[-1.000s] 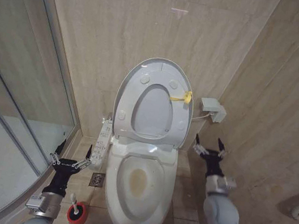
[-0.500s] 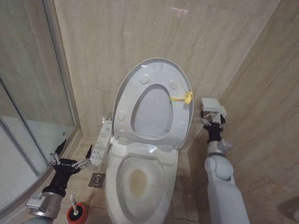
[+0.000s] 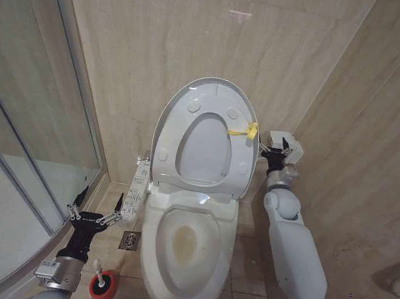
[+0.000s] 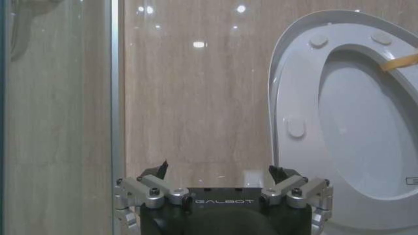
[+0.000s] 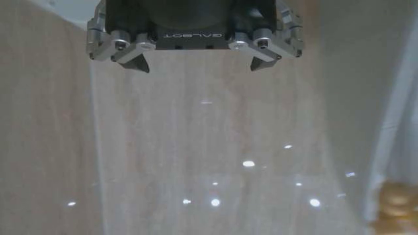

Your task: Open the toilet lid, clean the toilet bowl with a toilet brush, close the toilet lid, and flush.

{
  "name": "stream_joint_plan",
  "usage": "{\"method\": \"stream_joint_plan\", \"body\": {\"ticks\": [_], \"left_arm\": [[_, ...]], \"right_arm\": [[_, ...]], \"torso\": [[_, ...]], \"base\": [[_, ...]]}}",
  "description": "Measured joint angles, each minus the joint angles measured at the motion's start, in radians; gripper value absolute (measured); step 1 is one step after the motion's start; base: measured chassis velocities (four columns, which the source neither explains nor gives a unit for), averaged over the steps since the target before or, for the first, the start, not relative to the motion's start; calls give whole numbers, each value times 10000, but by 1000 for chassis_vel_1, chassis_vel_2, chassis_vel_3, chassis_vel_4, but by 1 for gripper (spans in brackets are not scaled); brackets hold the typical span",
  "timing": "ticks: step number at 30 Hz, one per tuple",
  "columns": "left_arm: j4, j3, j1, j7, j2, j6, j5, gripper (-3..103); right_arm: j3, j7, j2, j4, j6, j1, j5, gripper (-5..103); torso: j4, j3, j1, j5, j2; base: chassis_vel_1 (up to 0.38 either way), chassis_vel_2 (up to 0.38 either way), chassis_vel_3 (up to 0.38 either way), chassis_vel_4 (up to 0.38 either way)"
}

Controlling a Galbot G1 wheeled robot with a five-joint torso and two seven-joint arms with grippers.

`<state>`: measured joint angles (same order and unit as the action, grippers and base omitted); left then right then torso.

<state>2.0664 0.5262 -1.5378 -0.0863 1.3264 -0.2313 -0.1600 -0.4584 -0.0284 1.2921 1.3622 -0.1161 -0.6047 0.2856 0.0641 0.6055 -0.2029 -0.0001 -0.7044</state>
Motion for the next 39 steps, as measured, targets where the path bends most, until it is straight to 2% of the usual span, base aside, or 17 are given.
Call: {"method": "stream_joint_plan", "body": {"ticks": [4, 7, 12, 16, 19, 23, 29, 31, 37, 39], "left_arm": [[0, 0, 0, 1, 0, 0, 0, 100], [0, 0, 0, 0, 0, 0, 0, 100], [0, 0, 0, 0, 0, 0, 0, 100], [0, 0, 0, 0, 0, 0, 0, 100], [0, 0, -1, 0, 0, 0, 0, 100], [0, 0, 1, -1, 0, 0, 0, 100], [0, 0, 1, 0, 0, 0, 0, 100], [0, 0, 0, -1, 0, 0, 0, 100], [0, 0, 1, 0, 0, 0, 0, 100], [0, 0, 1, 0, 0, 0, 0, 100]], "right_arm": [[246, -54, -75, 281, -13, -234, 34, 100], [380, -49, -192, 708, -69, -678, 31, 100], [313, -47, -530, 1295, -93, -1385, 117, 100], [-10, -38, -881, 1985, -97, -2304, 261, 100], [-418, 11, -1142, 2885, -127, -3553, 384, 100], [-683, 109, -1163, 3635, -218, -4485, 408, 100], [-1042, 217, -975, 4474, -509, -5831, 361, 100], [-1332, 316, -592, 4968, -833, -6941, 217, 100], [-1590, 304, 44, 5291, -821, -7704, 81, 100], [-1814, 278, 376, 5451, -568, -7909, 23, 100]], "torso": [[8, -1, 0, -2, 0], [-5, 0, 0, 2, 0], [-2, -1, 0, 0, -1], [2, -1, 1, 1, -1], [4, -2, 1, 4, -1], [1, -2, 2, 1, -2], [4, -1, 1, 0, -2], [0, -2, 2, 0, -2], [-3, -1, 2, 0, -2], [-6, -1, 2, 0, -2]], "base": [[0, 0, 0, 0], [0, 0, 0, 0], [0, 0, 0, 0], [0, 0, 0, 0], [0, 0, 0, 0], [0, 0, 0, 0], [0, 0, 0, 0], [0, 0, 0, 0], [0, 0, 0, 0], [0, 0, 0, 0]]}}
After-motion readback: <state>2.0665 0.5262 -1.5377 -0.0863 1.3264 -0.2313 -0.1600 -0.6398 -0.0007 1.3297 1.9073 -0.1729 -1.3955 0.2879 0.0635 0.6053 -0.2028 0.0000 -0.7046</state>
